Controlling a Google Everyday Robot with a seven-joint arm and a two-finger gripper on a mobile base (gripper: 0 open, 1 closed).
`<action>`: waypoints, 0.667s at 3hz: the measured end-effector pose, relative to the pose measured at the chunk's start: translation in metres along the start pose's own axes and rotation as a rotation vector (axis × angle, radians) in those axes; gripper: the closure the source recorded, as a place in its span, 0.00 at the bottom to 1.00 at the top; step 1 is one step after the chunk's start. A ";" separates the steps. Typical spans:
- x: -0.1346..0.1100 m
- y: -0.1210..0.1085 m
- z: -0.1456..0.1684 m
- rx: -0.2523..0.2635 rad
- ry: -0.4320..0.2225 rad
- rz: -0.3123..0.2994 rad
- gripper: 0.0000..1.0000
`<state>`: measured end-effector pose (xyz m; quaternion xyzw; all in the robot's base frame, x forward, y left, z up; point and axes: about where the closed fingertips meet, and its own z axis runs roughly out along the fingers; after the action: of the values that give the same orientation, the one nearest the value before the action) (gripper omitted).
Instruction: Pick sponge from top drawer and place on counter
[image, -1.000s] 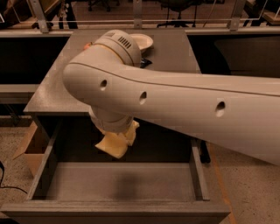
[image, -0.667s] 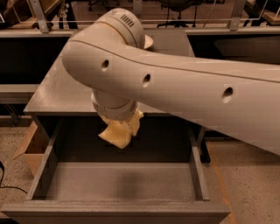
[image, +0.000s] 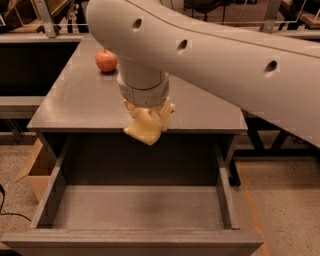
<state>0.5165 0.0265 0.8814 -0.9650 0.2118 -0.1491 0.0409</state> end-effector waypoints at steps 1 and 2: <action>0.034 0.000 0.006 -0.003 -0.021 0.012 1.00; 0.071 0.004 0.023 -0.001 -0.051 0.047 1.00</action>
Offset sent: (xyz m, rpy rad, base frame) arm 0.1138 -0.0580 -0.0133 0.0636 0.0887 -0.0776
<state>0.5837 -0.0069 0.8785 -0.9633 0.2333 -0.1234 0.0494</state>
